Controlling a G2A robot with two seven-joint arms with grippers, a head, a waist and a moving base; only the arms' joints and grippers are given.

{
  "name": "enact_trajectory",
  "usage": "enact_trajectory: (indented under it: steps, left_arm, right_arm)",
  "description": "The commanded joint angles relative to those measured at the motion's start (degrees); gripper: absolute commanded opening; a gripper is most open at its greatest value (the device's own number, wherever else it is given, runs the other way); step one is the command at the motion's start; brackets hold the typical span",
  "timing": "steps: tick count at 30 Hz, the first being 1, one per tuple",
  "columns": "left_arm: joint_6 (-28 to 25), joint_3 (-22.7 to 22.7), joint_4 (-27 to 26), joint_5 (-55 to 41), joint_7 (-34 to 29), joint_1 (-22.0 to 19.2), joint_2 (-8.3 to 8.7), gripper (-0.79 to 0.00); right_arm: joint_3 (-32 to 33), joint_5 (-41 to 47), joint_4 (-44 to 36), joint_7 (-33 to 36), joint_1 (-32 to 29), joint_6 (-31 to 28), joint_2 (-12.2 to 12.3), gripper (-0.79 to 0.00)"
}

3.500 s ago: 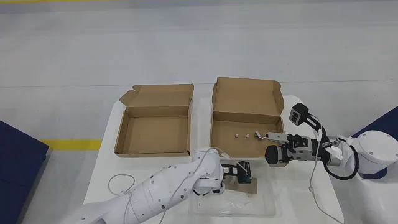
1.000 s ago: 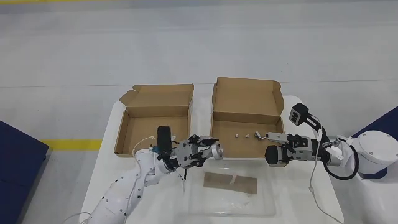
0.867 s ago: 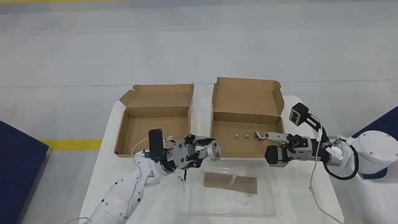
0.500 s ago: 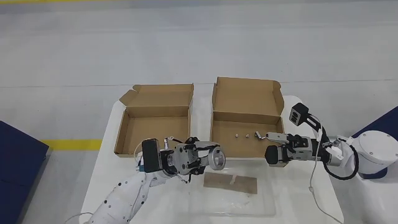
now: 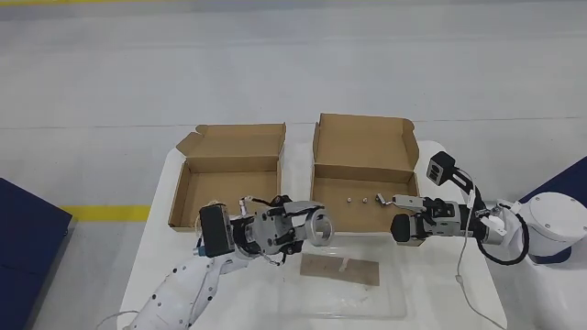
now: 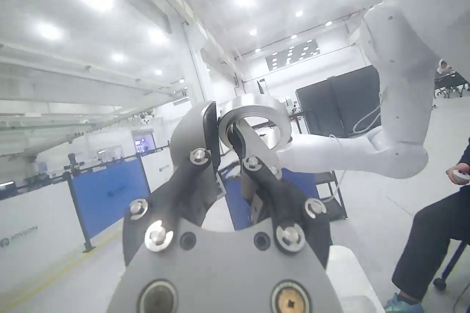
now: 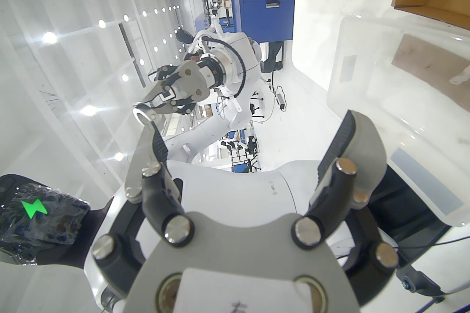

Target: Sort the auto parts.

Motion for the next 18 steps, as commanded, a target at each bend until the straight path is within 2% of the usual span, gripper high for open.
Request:
enact_trajectory:
  steps: [1,10,18]
  left_arm:
    - [0.6,0.4,-0.6,-0.3,1.1,-0.7,-0.28,-0.785]
    - [2.8,2.0,-2.6,-2.9,3.2,-3.9,-1.6,-0.785]
    - [3.0,2.1,-2.8,-2.7,3.2,-4.1,-1.68,-0.785]
  right_arm:
    - [0.0,0.0,0.0,0.0,0.0,0.0,0.0,0.0]
    - [0.0,0.0,0.0,0.0,0.0,0.0,0.0,0.0]
    - [0.0,0.0,0.0,0.0,0.0,0.0,0.0,0.0]
